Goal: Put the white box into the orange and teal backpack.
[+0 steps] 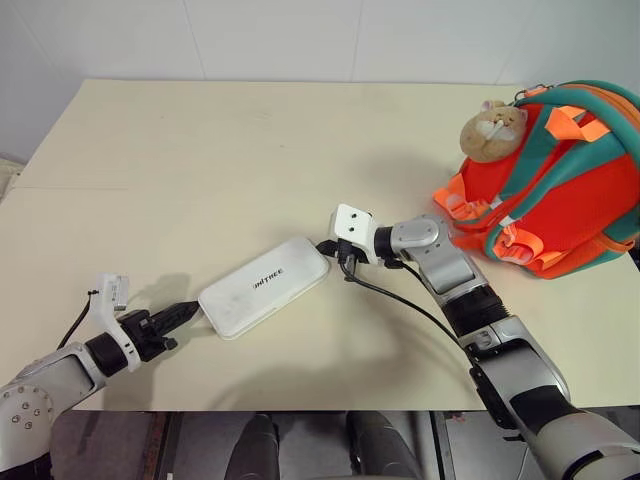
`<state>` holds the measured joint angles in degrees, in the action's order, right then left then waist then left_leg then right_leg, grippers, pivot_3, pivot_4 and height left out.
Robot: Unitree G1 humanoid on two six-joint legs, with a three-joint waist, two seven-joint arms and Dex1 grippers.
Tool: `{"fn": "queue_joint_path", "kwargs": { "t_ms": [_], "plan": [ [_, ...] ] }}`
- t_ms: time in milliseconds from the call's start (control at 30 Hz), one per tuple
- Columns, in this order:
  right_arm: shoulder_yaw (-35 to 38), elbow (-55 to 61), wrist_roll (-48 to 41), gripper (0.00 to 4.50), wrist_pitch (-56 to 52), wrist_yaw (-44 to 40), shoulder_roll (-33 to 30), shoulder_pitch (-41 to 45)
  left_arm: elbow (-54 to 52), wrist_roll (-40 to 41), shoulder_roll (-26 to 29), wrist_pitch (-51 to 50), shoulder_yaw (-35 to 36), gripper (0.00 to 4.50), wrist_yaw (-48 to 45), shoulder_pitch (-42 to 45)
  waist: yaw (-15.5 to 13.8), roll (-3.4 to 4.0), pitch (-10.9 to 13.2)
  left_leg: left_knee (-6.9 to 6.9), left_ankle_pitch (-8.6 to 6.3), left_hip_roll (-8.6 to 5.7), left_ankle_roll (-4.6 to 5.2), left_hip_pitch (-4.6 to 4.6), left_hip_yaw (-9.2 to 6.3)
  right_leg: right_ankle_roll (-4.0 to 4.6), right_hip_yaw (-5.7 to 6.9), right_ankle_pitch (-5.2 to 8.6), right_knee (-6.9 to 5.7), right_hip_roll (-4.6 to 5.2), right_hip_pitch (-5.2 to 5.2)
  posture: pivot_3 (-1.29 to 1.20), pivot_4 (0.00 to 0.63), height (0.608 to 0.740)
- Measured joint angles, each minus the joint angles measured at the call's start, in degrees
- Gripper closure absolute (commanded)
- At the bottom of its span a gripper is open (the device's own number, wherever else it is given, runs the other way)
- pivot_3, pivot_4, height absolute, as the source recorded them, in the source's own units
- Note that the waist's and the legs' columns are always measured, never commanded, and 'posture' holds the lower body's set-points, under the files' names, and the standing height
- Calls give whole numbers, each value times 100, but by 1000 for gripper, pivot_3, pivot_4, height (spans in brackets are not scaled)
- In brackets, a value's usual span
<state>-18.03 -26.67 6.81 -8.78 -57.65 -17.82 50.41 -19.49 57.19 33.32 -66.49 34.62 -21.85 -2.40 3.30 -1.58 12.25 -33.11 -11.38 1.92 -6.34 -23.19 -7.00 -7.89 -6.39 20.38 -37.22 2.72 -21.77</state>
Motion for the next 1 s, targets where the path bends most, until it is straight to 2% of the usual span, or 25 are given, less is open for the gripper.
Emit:
{"fn": "queue_joint_path", "kwargs": {
  "t_ms": [433, 767, 1000],
  "plan": [
    [30, -32, 7, 4493, -59, -27, -102, -10, 27, 173, -151, 36, -201, 4486, 376, 286, 2, 0, 0, 0, 0, 0, -1, 0, 0, 0, 0, 0, 2, -2, -1, 0, 150, 740],
    [-32, 843, 2, 4493, -505, -298, -263, -449, 755, -291, 7, 511, -421, 4486, 337, 999, 5, 0, 0, 4, -2, 0, -3, -2, 0, -3, 1, -1, 13, -2, 1, 0, 150, 740],
    [-157, 1862, -42, 4493, -1000, -578, -526, -893, 1371, -680, 296, 690, -783, 4486, -37, 1414, -11, 0, 0, 6, -3, 0, -4, -4, 0, -3, 3, -1, 20, -1, 3, 0, 150, 740]
  ]
}}
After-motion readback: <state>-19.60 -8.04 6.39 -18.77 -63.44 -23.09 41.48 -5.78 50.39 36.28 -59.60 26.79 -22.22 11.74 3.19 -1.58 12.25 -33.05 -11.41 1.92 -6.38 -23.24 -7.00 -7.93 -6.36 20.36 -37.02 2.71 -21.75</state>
